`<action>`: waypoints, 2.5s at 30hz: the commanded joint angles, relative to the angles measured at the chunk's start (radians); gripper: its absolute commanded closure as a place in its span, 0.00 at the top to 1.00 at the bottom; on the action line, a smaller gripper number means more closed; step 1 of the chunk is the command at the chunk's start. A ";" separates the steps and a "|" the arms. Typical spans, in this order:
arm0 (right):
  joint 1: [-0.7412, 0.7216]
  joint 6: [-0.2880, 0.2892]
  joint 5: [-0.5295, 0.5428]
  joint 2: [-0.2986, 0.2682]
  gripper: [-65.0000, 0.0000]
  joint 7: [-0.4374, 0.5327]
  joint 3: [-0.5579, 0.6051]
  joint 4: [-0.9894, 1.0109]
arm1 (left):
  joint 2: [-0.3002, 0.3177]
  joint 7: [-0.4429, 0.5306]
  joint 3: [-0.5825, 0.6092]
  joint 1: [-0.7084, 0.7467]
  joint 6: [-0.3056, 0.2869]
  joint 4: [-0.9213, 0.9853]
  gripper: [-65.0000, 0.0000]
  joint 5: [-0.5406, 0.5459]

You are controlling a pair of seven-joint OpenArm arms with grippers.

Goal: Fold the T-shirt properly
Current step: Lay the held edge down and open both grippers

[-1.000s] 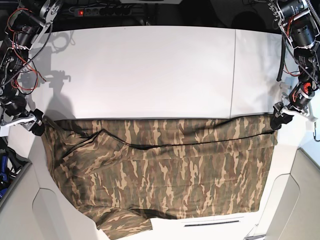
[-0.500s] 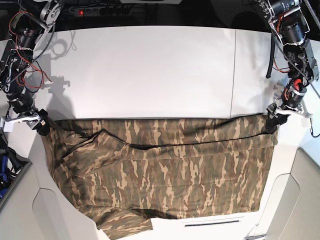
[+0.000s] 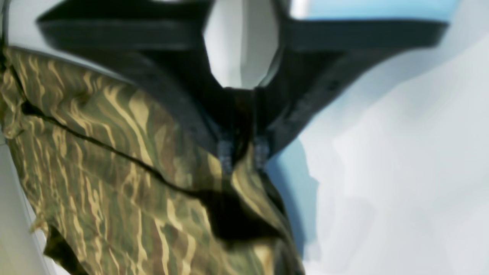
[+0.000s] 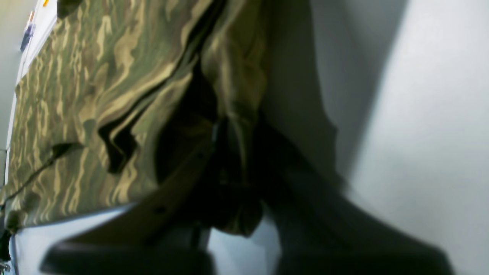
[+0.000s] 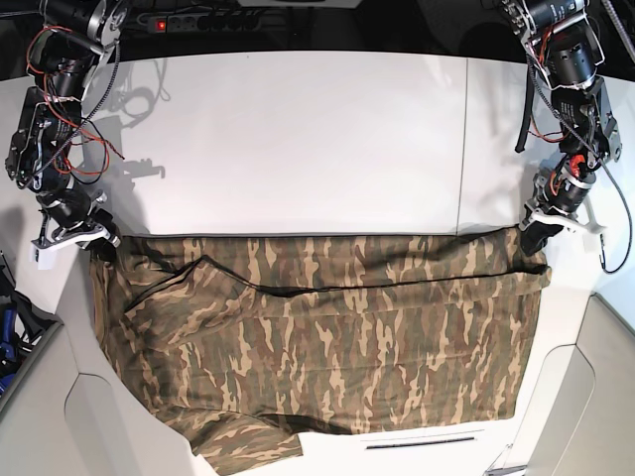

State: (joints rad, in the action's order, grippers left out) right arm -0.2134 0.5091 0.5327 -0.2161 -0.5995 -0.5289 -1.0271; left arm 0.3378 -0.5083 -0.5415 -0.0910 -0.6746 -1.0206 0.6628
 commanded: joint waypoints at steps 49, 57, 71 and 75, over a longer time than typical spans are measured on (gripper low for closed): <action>0.615 0.072 0.395 -0.038 0.00 -0.344 -0.277 -0.571 | -0.003 -0.216 -0.159 0.678 -0.023 -0.801 0.00 0.235; 0.643 0.072 0.392 -0.038 0.00 -0.365 -0.302 -0.571 | -0.034 -0.241 -0.160 0.694 -0.023 -0.801 0.00 0.239; 0.643 0.072 0.391 -0.039 0.00 -0.389 -0.341 -0.571 | -0.039 -0.253 -0.160 0.743 -0.023 -0.801 0.00 0.238; 0.643 0.072 0.388 -0.039 0.00 -0.377 -0.341 -0.571 | -0.039 -0.282 -0.160 0.742 -0.023 -0.801 0.07 0.238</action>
State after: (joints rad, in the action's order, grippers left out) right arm 0.4244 0.5732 0.9051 -0.2359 -0.9962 -0.8593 -1.5803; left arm 0.2874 -0.8078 -0.6933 0.6430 -0.6895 -1.8046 0.8822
